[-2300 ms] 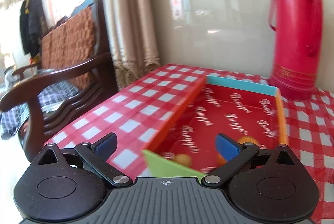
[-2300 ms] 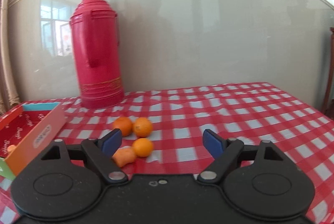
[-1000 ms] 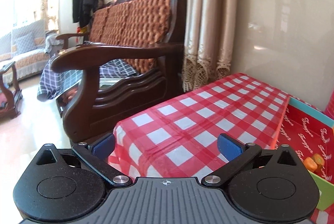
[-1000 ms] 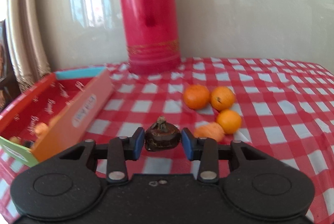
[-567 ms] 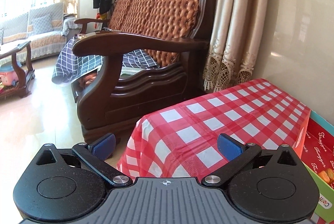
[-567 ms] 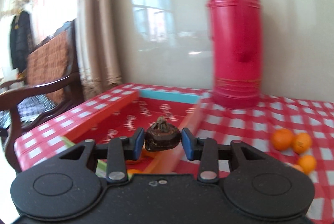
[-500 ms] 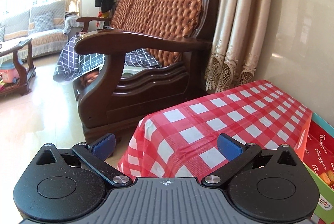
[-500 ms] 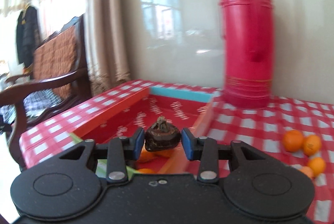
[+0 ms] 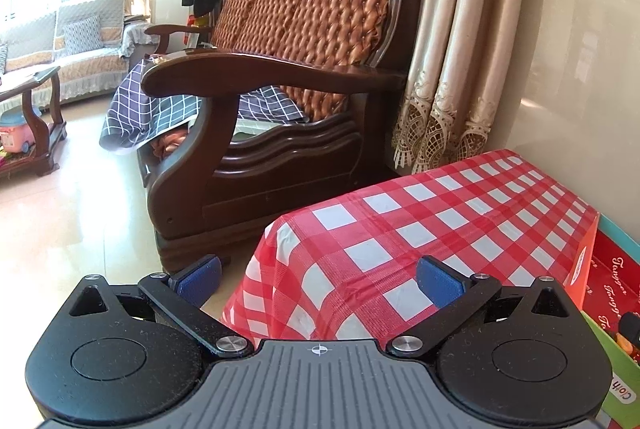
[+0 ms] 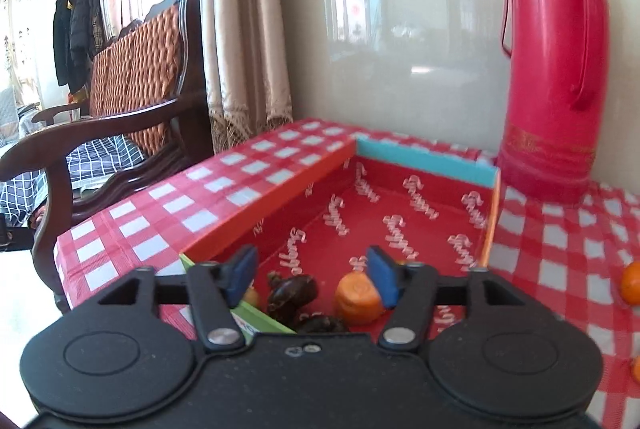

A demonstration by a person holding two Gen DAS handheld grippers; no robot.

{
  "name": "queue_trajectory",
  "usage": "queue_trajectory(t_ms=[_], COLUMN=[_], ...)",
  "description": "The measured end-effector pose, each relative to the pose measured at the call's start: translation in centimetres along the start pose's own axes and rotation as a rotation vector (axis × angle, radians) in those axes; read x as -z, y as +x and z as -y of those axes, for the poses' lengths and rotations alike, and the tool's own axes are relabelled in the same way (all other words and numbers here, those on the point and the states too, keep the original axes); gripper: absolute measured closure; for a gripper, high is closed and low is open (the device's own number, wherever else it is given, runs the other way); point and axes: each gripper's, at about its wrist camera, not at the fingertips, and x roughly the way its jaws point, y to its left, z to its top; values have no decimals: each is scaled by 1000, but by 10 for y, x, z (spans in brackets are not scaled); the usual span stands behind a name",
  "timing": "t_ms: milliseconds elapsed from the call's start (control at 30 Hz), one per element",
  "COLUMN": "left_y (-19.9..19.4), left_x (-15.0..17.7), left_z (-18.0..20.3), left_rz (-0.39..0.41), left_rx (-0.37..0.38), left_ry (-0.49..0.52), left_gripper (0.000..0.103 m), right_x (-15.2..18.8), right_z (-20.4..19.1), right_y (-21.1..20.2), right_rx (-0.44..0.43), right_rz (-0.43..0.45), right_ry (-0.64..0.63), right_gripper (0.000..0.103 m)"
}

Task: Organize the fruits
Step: 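Lower the mangosteen into the box and open the right gripper, then grasp the last orange carrot-like piece with the left gripper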

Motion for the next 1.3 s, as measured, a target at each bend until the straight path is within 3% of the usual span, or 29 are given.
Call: queue_trajectory(t_ms=[300,400,700,933,1167,1300], left_y=[-6,-10,-36,-74,-117,-137], left_x=[2,4,18,45,88,109], left_z=[12,19,76,146,215,249], left_rz=[5,7,39,84,140,132], left_rx=[10,18,99,254,474,593], left_ry=[32,49,182,358,582,681], left_gripper=[0,0,0,0,0,0], right_x=[-5,-1,22,43,62,75], right_z=[17,31,88,132,181,201], right_y=[-37,-47,-73,-97,-136,-156], right_rx=[98,165,404,563,746,872], right_rz=[52,55,69,75,124,144], right_ry=[-32,-24,49,134,244,300], right_gripper=[34,27,24,24,21,21])
